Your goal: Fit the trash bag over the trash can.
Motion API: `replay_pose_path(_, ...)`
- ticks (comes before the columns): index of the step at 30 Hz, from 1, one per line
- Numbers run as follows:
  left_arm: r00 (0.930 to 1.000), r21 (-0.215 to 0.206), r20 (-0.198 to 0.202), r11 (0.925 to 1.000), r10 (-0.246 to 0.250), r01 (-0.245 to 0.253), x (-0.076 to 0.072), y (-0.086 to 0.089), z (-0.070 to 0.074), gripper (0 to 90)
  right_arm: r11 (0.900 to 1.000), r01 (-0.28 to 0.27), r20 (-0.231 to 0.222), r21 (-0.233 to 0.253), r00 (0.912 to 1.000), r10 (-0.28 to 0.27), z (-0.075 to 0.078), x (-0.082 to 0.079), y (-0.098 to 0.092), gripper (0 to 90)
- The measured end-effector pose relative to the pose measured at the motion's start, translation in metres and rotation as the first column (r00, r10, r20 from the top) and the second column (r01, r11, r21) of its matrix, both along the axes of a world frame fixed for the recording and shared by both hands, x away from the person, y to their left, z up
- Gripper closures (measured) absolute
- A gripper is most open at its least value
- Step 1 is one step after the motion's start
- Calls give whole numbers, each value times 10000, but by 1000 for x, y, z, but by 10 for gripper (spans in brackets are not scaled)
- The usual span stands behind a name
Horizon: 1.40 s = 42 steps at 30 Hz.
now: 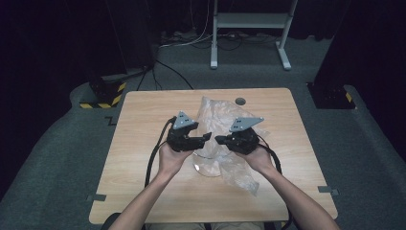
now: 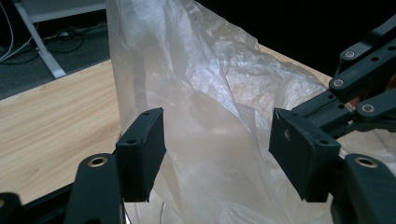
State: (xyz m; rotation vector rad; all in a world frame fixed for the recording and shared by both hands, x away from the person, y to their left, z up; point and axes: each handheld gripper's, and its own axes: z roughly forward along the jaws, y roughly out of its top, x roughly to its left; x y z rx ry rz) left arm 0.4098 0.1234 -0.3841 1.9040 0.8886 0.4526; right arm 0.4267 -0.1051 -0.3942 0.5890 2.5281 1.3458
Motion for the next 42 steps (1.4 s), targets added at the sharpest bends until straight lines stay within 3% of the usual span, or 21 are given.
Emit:
replay_pose_path(4, 10000, -26, -35, 10000, -46, 46, 1, -4, 1, 376, 9999, -85, -137, -103, 9999, 83, -2, -1, 0, 852)
replay_pose_path(8, 9997, 88, -224, 9999, -52, 54, 6, -10, 2, 402, 10000, -39, -68, 3, 10000, 39, -2, -5, -2, 753)
replay_pose_path(14, 9975, 287, -668, 9992, -244, 264, 15, -17, -3, 471, 9965, 653, 409, 516, 9969, -674, 7, -13, -17, 635)
replay_pose_path(18, 9941, 551, -922, 9965, -575, 627, 19, -23, -6, 539, 9865, 1396, 670, 852, 9871, -1454, 12, -15, -32, 579)
replay_pose_path(22, 9901, 663, -1077, 9931, -896, 971, 21, -31, -7, 588, 9678, 2251, 611, 1127, 9706, -2329, 14, -12, -47, 548)
replay_pose_path(26, 9870, 757, -1210, 9905, -1055, 1151, 21, -33, -8, 613, 9456, 2867, -101, 1540, 9574, -2886, 9, -3, -62, 548)
replay_pose_path(29, 9855, 758, -1298, 9899, -1091, 1196, 20, -33, -8, 622, 9378, 3035, -582, 1685, 9528, -2979, 4, 3, -66, 554)
replay_pose_path(34, 9836, 758, -1353, 9886, -1191, 1301, 15, -30, -9, 622, 9427, 2885, -884, 1675, 9568, -2771, 1, 10, -61, 606)
replay_pose_path(37, 9859, 612, -1230, 9907, -1134, 1216, 11, -25, -7, 603, 9551, 2672, -800, 1282, 9627, -2585, 0, 13, -53, 696)
replay_pose_path(42, 9910, 276, -961, 9950, -932, 963, 4, -13, -1, 524, 9634, 2614, 460, 586, 9634, -2642, 5, 11, -43, 846)
